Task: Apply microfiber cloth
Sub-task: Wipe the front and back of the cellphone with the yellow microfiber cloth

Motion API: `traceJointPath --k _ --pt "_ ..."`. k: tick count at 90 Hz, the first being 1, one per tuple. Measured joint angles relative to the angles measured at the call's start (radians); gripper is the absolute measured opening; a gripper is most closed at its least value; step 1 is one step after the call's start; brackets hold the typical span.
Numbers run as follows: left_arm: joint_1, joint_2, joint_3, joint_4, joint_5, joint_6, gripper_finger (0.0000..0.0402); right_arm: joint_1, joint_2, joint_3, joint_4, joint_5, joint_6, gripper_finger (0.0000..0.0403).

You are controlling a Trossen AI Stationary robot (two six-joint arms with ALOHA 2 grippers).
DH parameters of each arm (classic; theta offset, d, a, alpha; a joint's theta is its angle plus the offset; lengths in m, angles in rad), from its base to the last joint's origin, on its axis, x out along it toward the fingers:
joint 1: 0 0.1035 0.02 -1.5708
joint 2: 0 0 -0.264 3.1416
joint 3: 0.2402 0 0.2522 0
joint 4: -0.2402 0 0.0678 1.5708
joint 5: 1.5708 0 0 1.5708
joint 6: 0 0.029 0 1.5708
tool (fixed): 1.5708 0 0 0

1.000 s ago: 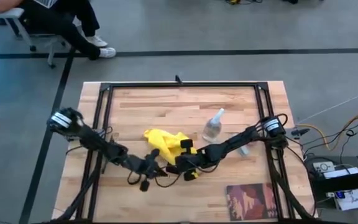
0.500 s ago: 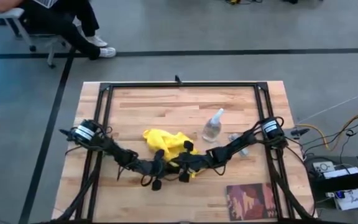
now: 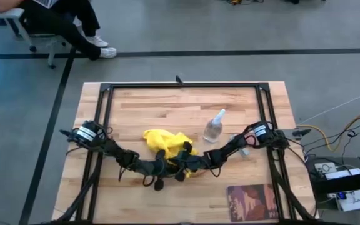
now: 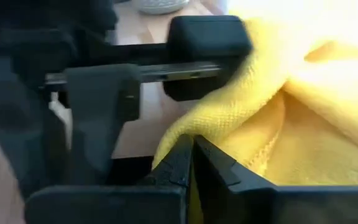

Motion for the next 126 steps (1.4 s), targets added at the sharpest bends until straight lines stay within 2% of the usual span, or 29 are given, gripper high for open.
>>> traceJointPath --k 18,32,46,67,79,85,103,126 --pt "0.001 -0.001 -0.004 -0.006 -0.006 -0.016 0.0000 -0.022 -0.029 -0.067 -0.014 0.125 0.001 0.0000" --pt "0.001 -0.001 -0.004 -0.021 -0.004 -0.034 0.0000 -0.026 -0.030 -0.076 -0.004 0.126 0.035 0.0000" --pt "-0.001 -0.001 -0.006 -0.022 0.015 -0.042 0.0000 -0.015 -0.022 -0.058 0.039 -0.006 0.014 0.0000" --pt "0.001 -0.001 -0.009 -0.021 0.022 -0.040 0.0000 0.006 -0.020 -0.025 0.038 -0.277 -0.051 0.0000" --pt "0.002 -0.001 -0.010 -0.020 0.022 -0.040 0.0000 0.006 -0.020 -0.023 0.040 -0.349 -0.088 0.0000" --pt "0.002 -0.001 -0.010 -0.020 0.022 -0.040 0.0000 0.006 -0.020 -0.023 0.041 -0.335 -0.095 0.0000" --pt "0.005 0.000 -0.014 -0.016 0.028 -0.042 0.0000 -0.047 -0.019 -0.022 0.040 -0.178 -0.095 0.0000" --pt "0.005 0.000 -0.013 -0.017 0.042 -0.056 0.0000 -0.147 -0.020 -0.025 0.024 -0.103 -0.072 0.0000"
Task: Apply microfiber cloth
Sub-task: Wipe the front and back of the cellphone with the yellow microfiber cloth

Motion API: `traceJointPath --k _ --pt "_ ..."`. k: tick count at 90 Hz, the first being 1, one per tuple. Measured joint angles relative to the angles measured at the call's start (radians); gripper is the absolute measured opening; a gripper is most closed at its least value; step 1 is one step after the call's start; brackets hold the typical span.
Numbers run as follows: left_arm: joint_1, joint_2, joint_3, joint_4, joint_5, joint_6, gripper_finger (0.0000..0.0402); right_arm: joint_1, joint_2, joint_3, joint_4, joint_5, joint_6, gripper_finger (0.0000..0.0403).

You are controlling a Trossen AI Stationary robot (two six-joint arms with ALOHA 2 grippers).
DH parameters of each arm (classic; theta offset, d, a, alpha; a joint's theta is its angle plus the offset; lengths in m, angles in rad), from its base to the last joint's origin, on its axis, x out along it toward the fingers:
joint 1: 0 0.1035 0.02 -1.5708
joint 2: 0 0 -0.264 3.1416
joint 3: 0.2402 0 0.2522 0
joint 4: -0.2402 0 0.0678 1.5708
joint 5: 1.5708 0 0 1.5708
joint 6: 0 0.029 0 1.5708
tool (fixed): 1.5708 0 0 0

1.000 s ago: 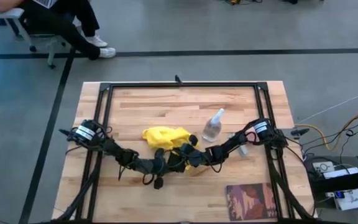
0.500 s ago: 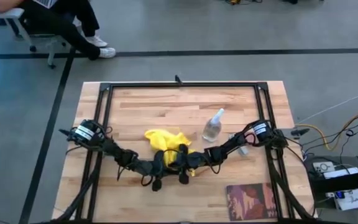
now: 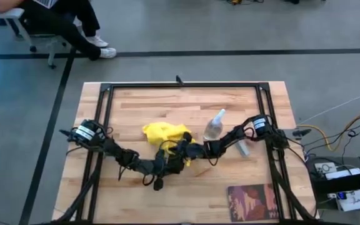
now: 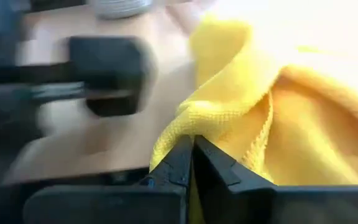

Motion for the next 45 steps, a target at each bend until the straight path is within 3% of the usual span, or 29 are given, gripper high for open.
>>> traceJointPath --k 33,45 --pt "0.001 0.000 0.001 -0.003 0.017 -0.020 0.0000 0.051 0.000 -0.001 -0.001 0.029 -0.033 0.0000" --pt "0.005 0.000 0.001 -0.003 0.022 -0.028 0.0000 0.101 -0.001 -0.001 0.005 -0.014 -0.033 0.0000"
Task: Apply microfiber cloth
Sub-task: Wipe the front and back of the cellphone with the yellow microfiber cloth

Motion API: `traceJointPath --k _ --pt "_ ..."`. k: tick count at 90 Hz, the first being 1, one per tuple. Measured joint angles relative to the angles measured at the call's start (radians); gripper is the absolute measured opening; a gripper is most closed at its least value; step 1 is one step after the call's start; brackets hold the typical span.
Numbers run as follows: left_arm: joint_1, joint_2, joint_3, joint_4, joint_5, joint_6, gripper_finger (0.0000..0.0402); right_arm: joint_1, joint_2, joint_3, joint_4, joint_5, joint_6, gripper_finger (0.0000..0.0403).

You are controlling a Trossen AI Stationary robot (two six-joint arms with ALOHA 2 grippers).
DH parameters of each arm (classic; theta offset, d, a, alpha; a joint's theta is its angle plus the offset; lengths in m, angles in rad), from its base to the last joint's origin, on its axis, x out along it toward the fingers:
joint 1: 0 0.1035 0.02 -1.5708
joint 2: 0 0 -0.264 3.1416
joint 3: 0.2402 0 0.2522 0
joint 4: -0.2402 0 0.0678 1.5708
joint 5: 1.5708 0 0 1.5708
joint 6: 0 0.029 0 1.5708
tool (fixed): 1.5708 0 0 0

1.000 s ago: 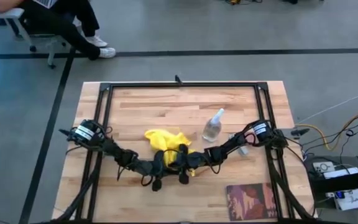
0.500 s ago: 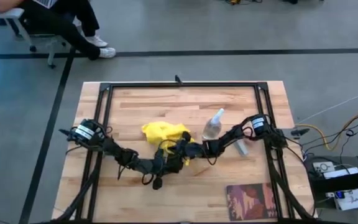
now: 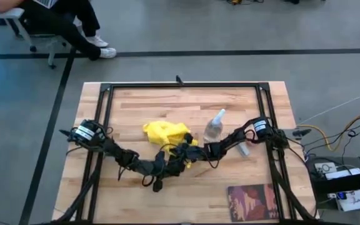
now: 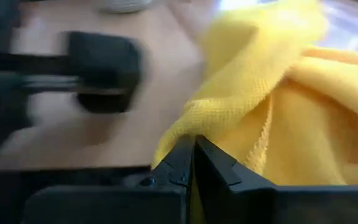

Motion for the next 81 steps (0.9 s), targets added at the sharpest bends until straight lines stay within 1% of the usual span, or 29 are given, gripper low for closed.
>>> traceJointPath --k 10,23,25,31,43,55,70,81 --pt "0.009 0.000 0.000 0.000 -0.003 0.002 0.0000 0.030 0.000 0.001 0.000 -0.072 0.007 0.0000" --pt "0.018 0.000 0.000 0.000 -0.008 0.015 0.0000 0.052 0.000 0.020 -0.004 -0.211 0.008 0.0000" --pt "0.019 0.000 0.000 0.000 -0.007 0.016 0.0000 0.054 0.000 0.024 -0.007 -0.217 0.008 0.0000" --pt "0.019 0.000 0.000 0.000 -0.008 0.021 0.0000 0.055 0.000 0.032 -0.015 -0.199 0.018 0.0000" --pt "0.019 0.000 0.000 0.009 -0.009 0.025 0.0000 0.042 0.000 0.048 -0.043 -0.118 0.020 0.0000" --pt "0.023 0.000 0.000 0.010 -0.027 0.026 0.0000 -0.019 0.000 0.065 -0.090 -0.066 0.011 0.0000" --pt "0.023 0.000 0.000 0.010 -0.027 0.030 0.0000 -0.094 -0.003 0.070 -0.143 -0.054 0.008 0.0000" --pt "0.023 0.000 0.000 0.010 -0.026 0.027 0.0000 -0.120 -0.004 0.065 -0.171 0.002 0.007 0.0000"
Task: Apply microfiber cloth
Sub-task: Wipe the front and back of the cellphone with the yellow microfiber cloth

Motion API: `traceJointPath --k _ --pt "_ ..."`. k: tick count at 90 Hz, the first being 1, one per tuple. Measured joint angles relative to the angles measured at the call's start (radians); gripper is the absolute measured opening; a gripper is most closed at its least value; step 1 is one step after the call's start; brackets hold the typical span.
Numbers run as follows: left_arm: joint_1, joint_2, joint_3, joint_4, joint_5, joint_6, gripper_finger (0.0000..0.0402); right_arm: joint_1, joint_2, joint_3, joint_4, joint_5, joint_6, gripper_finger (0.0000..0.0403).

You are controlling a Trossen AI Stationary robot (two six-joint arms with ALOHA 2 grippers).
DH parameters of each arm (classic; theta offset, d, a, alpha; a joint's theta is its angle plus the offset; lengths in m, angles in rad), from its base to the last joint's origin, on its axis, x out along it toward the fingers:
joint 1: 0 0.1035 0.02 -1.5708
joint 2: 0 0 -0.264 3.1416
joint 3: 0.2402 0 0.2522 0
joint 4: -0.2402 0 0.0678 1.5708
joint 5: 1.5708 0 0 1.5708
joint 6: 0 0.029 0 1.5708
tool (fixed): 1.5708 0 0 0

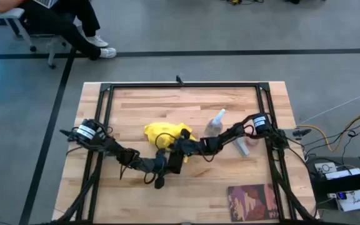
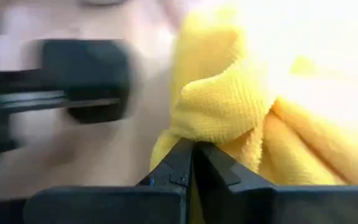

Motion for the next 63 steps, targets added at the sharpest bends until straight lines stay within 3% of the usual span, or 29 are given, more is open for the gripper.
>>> traceJointPath --k 19,34,63 --pt "0.002 0.000 0.000 0.000 -0.001 -0.009 0.0000 0.022 -0.002 -0.008 -0.027 0.115 -0.019 0.0000" --pt "0.002 0.000 0.001 -0.003 -0.006 -0.023 0.0000 0.057 -0.014 -0.012 -0.038 0.108 -0.068 0.0000" --pt "0.024 0.000 0.001 -0.009 -0.010 -0.028 0.0000 0.125 -0.026 -0.012 -0.019 -0.175 -0.072 0.0000"
